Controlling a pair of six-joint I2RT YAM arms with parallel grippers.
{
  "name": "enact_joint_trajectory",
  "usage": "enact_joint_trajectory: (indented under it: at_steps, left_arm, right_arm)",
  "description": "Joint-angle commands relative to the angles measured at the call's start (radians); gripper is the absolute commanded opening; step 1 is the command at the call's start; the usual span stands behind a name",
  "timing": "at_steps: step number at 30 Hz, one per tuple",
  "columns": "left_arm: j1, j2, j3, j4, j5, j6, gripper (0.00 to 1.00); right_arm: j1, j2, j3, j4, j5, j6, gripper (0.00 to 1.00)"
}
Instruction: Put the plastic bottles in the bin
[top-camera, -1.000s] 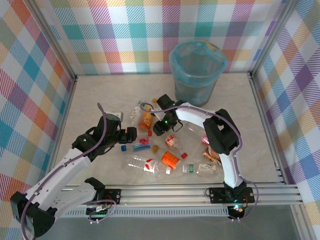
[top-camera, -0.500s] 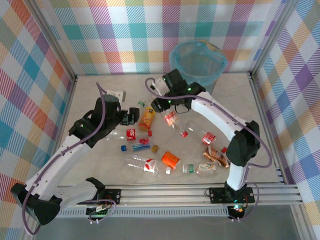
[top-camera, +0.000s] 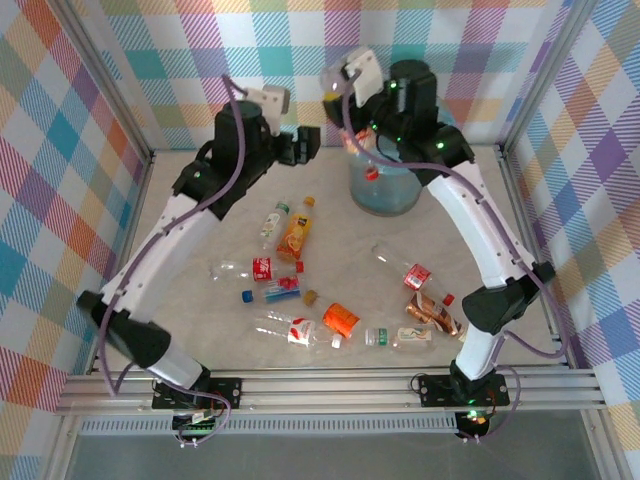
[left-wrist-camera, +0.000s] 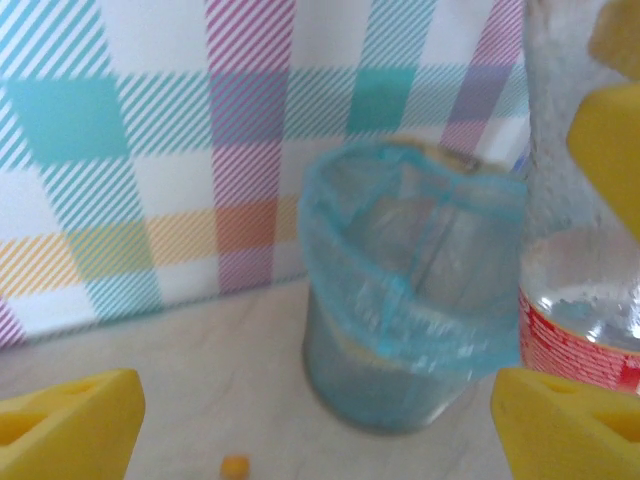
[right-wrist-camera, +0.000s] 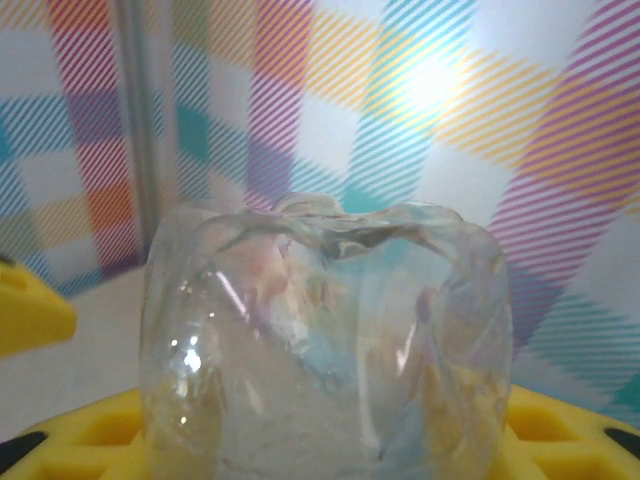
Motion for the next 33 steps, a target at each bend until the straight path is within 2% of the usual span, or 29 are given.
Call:
enact_joint_trajectory:
  at_steps: [1, 6, 9, 11, 15, 21, 28, 33]
  left_arm:
    - [0.01, 0.111, 0.176, 0.037, 0.083, 0.009, 0.9]
    - [0.02, 0.342, 0.497, -0.024, 0.137, -0.017, 0.9]
    - [0.027, 0.499, 0.71, -0.063, 0.181, -0.056, 0.89]
    - [0.03, 0.569, 0.79, -0.055, 0.203, -0.078, 0.89]
    - [0.031, 0.628, 0.802, 0.005, 0.213, -0.111, 0.88]
    - [0.033, 0.666, 0.802, -0.03, 0.207, -0.12, 0.87]
    - [0.034, 0.676, 0.799, -0.095, 0.183, -0.107, 0.87]
    - [0.037, 0.686, 0.797, -0.112, 0.186, -0.109, 0.87]
  right_arm:
    - [-0.046, 0.041, 0.058, 0.176, 0.045, 0.041, 0.52]
    - [-0.103, 0.121, 0.141, 0.268, 0.174, 0.022, 0.51]
    - [-0.132, 0.167, 0.155, 0.304, 0.213, 0.027, 0.51]
    - [-0.138, 0.192, 0.155, 0.328, 0.228, 0.019, 0.51]
    - [-0.141, 0.234, 0.146, 0.375, 0.237, 0.018, 0.5]
    - [-0.141, 0.291, 0.113, 0.382, 0.226, 0.064, 0.51]
    - [-0.141, 0.258, -0.099, 0.506, 0.226, 0.123, 0.53]
    - [-0.141, 0.262, -0.188, 0.547, 0.226, 0.165, 0.56]
